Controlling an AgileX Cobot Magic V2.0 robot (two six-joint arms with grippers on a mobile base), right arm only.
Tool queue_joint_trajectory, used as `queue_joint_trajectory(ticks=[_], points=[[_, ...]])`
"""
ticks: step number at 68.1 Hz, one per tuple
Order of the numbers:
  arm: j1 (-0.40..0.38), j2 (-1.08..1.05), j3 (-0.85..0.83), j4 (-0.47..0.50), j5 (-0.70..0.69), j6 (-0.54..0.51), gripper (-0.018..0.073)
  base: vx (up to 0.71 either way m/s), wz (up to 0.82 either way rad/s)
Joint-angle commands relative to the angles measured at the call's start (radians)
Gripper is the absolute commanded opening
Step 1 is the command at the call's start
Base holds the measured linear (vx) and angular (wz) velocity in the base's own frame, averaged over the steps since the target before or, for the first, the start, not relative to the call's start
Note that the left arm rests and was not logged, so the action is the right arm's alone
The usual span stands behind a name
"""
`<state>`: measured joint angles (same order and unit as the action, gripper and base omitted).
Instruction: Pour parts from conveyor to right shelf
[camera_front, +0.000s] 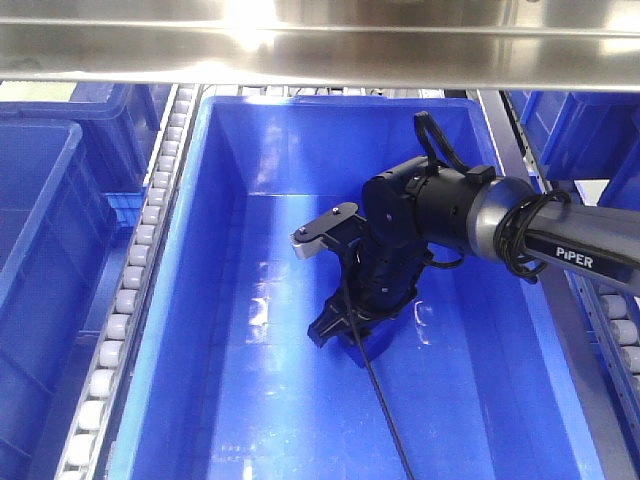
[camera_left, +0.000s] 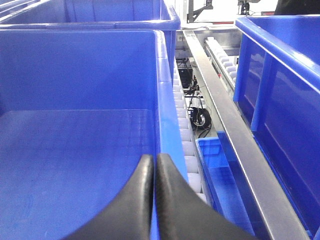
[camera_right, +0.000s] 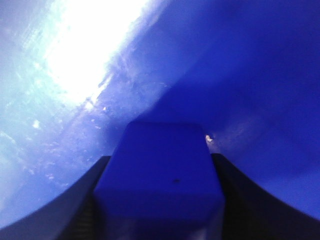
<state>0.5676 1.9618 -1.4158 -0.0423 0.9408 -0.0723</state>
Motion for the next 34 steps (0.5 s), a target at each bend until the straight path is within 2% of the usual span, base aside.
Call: queue_joint_trajectory(ticks=[1,6,11,25,34], points=[[0.000,-0.048,-0.023,-0.009,-0.013,0.008,0.0644,0.00,0.00],[0.000,-0.054,-0.023,-0.010,-0.015,0.008,0.0703,0.00,0.00],[0.000,-0.070,-0.023,-0.011,-0.033,0.009,0.0719,0.00,0.00],[0.000,-0.167,-0.001,-0.011,-0.125,0.033,0.0685,0.00,0.00],[0.000,-0.278,0.116,-0.029,-0.309,0.035,0.0638,0.00,0.00]])
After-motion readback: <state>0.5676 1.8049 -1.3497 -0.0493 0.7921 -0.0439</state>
